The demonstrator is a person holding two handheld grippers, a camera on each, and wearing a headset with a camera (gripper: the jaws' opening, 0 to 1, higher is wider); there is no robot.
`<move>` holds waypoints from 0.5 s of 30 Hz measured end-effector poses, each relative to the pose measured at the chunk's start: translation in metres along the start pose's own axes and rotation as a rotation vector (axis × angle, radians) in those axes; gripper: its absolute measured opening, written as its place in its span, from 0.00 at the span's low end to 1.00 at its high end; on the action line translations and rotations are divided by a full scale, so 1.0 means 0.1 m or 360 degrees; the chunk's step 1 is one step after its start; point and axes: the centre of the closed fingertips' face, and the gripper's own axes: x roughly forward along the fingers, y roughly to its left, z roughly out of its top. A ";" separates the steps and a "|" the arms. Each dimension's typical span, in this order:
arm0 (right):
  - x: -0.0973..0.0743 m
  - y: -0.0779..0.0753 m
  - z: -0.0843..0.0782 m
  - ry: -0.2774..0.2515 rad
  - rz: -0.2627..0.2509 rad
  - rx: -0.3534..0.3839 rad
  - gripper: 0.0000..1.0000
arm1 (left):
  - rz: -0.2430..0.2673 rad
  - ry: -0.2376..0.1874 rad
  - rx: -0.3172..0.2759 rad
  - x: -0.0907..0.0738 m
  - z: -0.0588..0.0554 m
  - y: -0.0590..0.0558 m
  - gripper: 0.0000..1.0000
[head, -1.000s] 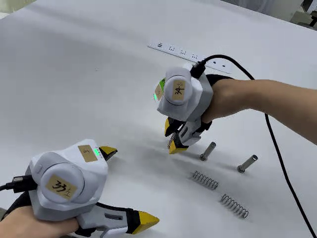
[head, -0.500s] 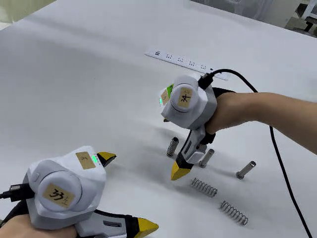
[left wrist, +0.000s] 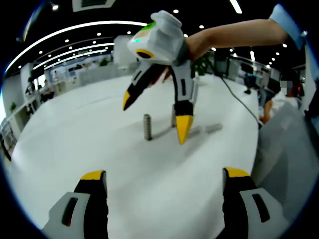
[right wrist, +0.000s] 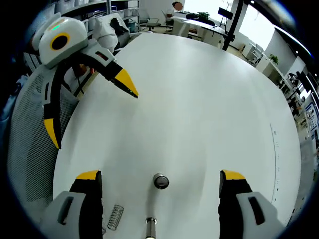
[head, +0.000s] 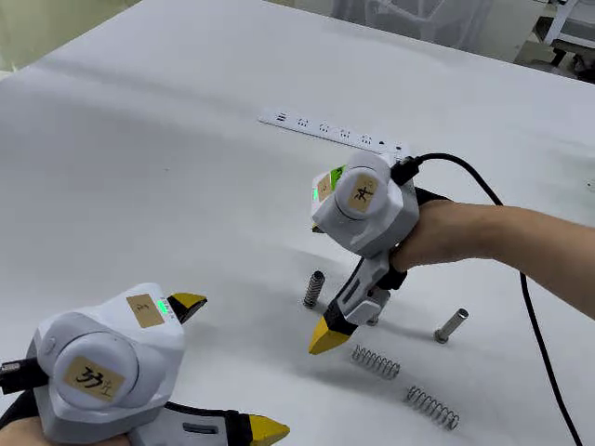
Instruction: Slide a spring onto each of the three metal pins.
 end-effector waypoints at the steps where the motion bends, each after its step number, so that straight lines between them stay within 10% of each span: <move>1: -0.02 0.01 -0.02 -0.0010 -0.0014 0.0015 0.99 | 0.0001 -0.0001 0.0005 0.00 0.01 0.00 0.97; 15: -0.44 0.18 -0.37 -0.0125 -0.0155 0.0198 0.99 | -0.0012 -0.0008 0.0076 0.01 0.12 -0.05 0.98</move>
